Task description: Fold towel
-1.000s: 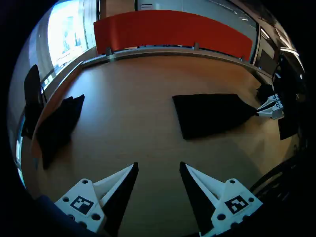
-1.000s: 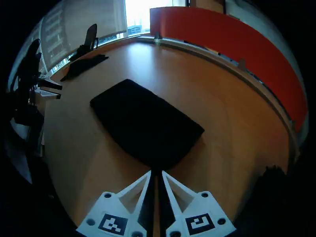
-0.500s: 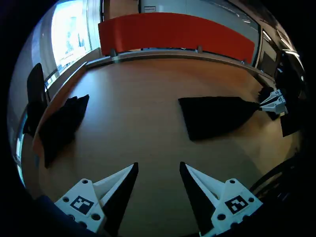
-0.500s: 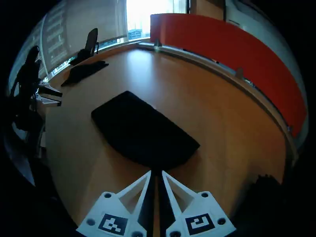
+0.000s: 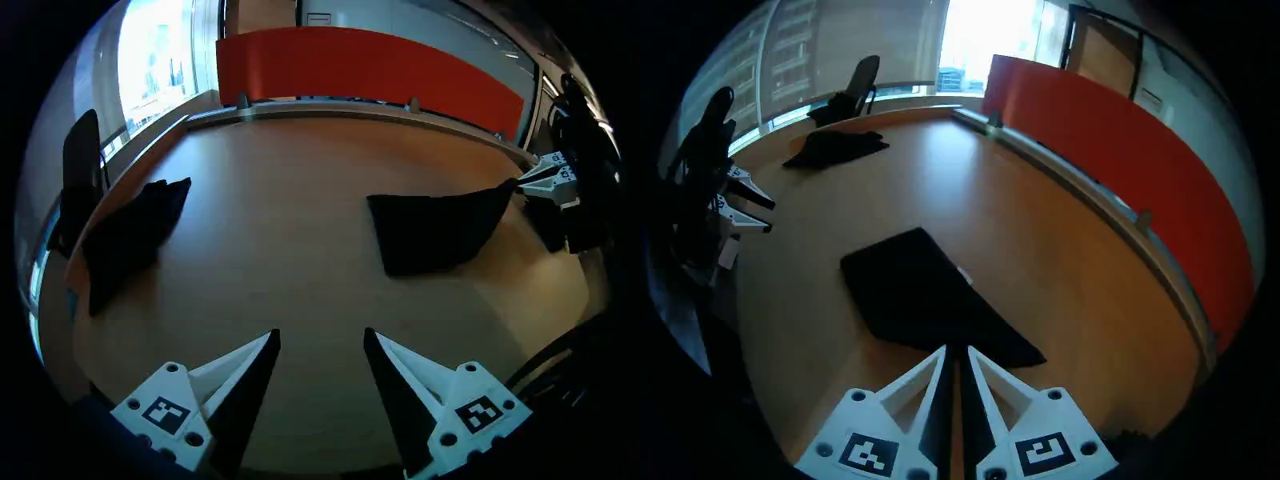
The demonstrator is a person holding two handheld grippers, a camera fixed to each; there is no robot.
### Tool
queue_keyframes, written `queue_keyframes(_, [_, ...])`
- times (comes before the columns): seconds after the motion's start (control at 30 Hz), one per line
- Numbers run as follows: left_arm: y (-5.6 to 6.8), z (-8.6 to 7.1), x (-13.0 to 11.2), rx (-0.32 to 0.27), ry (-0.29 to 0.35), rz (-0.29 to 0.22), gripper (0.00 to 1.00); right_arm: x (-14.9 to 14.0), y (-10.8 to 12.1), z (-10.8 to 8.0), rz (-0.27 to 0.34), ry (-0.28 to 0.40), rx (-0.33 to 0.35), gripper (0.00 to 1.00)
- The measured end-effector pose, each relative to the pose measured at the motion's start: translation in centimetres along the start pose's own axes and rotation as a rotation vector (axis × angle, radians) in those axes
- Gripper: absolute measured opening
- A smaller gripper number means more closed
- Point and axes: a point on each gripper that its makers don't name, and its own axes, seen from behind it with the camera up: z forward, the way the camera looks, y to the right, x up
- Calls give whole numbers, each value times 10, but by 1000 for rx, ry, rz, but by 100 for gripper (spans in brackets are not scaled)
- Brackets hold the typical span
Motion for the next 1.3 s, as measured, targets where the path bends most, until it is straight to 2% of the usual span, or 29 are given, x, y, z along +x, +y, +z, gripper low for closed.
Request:
queue_keyframes(0.2, [-4, -4, -4, 3, 4, -27, 77, 34, -10, 10, -79, 26, 26, 4])
queue_keyframes(0.4, [-12, -8, -6, 14, 11, -46, 77, 57, -21, 21, -115, 43, 54, 4])
queue_keyframes(1.0, [-28, -11, -10, 19, 24, -93, 75, 95, -58, 63, -207, 45, 156, 4])
queue_keyframes(1.23, [-35, -12, -11, 33, 30, -117, 73, 98, -77, 79, -225, 35, 200, 4])
queue_keyframes(1.3, [-38, -12, -11, 44, 31, -125, 76, 97, -83, 83, -228, 29, 212, 4])
